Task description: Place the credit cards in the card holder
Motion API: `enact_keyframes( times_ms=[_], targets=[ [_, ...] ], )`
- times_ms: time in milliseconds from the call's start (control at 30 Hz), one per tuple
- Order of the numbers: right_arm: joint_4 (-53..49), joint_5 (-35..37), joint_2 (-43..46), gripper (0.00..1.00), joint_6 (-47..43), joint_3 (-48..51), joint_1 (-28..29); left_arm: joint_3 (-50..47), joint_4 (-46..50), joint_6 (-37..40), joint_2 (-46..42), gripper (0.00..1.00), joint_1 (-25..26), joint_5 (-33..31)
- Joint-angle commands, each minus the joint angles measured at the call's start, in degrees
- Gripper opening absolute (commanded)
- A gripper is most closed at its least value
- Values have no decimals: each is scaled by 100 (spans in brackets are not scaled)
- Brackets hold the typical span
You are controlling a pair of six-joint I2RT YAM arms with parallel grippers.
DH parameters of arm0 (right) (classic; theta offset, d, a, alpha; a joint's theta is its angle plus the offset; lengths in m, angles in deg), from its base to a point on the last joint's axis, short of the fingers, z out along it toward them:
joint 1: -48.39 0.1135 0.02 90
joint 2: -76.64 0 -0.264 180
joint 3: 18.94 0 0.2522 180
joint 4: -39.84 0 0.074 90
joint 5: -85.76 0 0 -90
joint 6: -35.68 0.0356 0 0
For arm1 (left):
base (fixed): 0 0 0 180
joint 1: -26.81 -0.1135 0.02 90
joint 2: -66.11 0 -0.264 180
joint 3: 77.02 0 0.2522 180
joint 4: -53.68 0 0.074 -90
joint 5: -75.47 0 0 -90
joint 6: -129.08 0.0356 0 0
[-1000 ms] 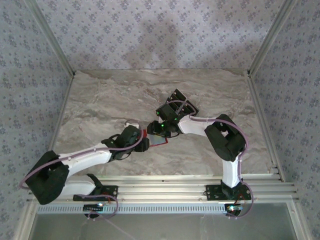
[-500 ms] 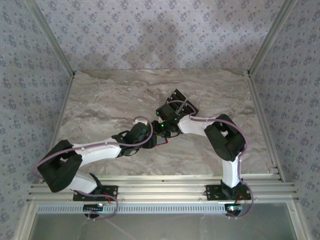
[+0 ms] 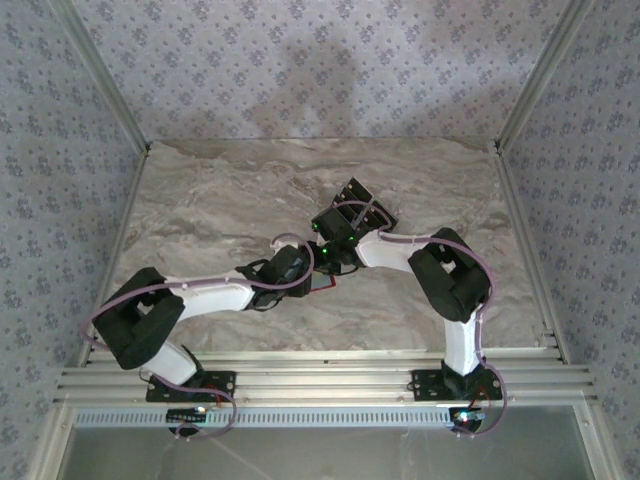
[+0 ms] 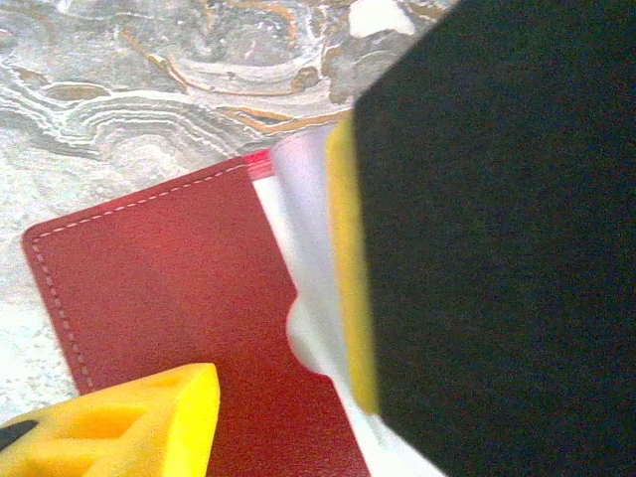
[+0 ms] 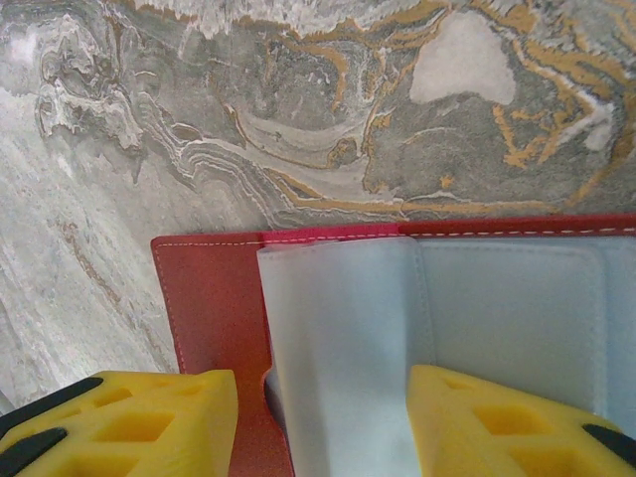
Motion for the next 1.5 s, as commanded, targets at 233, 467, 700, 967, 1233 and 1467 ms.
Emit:
enact_keyframes(
  times_ms=[233, 467, 700, 967, 1233, 1467],
  targets=[
    [-301, -32, 425, 51, -104, -38, -294, 120, 176, -16, 207, 55, 25, -117],
    [-462, 47, 659, 52, -270, 66, -481, 103, 158, 5, 221, 55, 27, -108],
    [-336, -14, 548, 52, -271, 175, -479, 86, 141, 1, 224, 55, 28, -106],
    [-267, -89, 267, 52, -271, 100, -374, 86, 132, 5, 215, 55, 31, -89],
    [-252, -162, 54, 52, -266, -7, -292, 86, 131, 23, 206, 55, 26, -94],
    [-314, -204, 118, 51, -307, -97, -224, 127, 194, 111, 6, 56, 30, -124]
  ],
)
